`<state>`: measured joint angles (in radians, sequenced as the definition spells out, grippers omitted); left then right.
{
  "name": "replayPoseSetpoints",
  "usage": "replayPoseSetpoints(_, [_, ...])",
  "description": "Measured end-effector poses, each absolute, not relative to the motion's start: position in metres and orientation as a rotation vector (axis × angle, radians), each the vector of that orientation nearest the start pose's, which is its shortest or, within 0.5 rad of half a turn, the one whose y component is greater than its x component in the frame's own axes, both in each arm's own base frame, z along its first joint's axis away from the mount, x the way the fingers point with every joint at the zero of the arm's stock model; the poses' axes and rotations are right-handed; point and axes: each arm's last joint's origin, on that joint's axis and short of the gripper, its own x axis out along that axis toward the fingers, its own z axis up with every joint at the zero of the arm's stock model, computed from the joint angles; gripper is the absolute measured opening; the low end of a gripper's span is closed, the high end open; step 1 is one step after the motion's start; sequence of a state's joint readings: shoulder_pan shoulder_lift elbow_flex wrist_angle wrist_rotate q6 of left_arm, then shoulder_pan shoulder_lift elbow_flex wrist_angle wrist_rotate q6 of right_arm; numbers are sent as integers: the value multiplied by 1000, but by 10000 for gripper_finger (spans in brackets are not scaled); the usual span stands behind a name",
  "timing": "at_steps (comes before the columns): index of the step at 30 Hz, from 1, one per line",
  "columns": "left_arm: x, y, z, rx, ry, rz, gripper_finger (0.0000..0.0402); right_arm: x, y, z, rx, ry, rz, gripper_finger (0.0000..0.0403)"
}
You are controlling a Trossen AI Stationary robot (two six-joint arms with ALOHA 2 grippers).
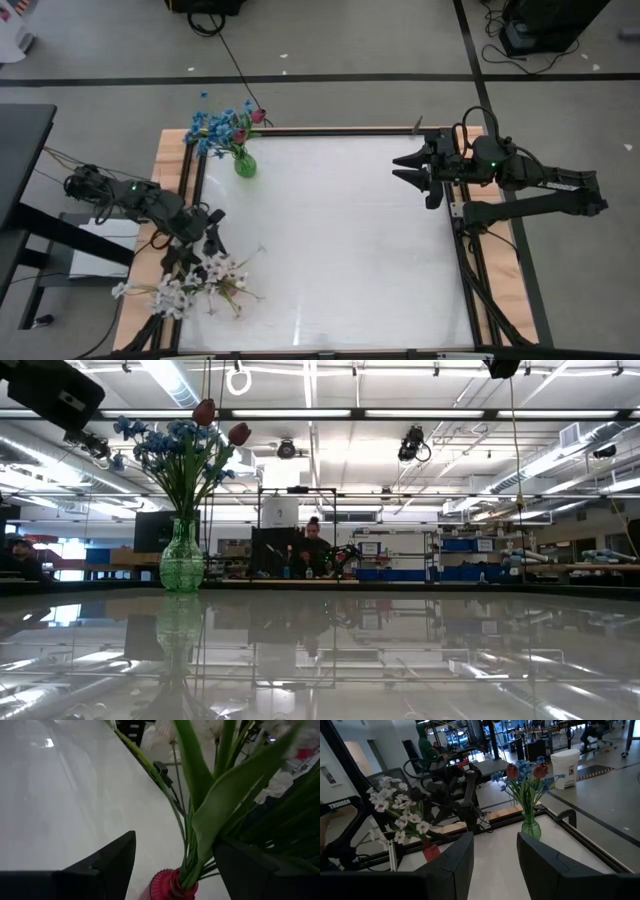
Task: Sort flowers into vase by color
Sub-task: Put the black flower into the red vase
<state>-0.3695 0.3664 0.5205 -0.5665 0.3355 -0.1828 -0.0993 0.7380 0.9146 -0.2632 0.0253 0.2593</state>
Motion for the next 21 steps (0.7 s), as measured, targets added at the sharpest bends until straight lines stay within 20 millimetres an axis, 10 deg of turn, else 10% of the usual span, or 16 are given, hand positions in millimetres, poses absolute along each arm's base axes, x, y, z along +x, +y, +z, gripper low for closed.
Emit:
replayPoseSetpoints(14, [83, -43, 258, -180, 489, -669, 226, 151, -16, 375, 262, 70, -135, 159])
replayPoseSetpoints(21, [77, -40, 279, -207, 462, -668, 283, 151, -16, 375, 262, 70, -135, 159])
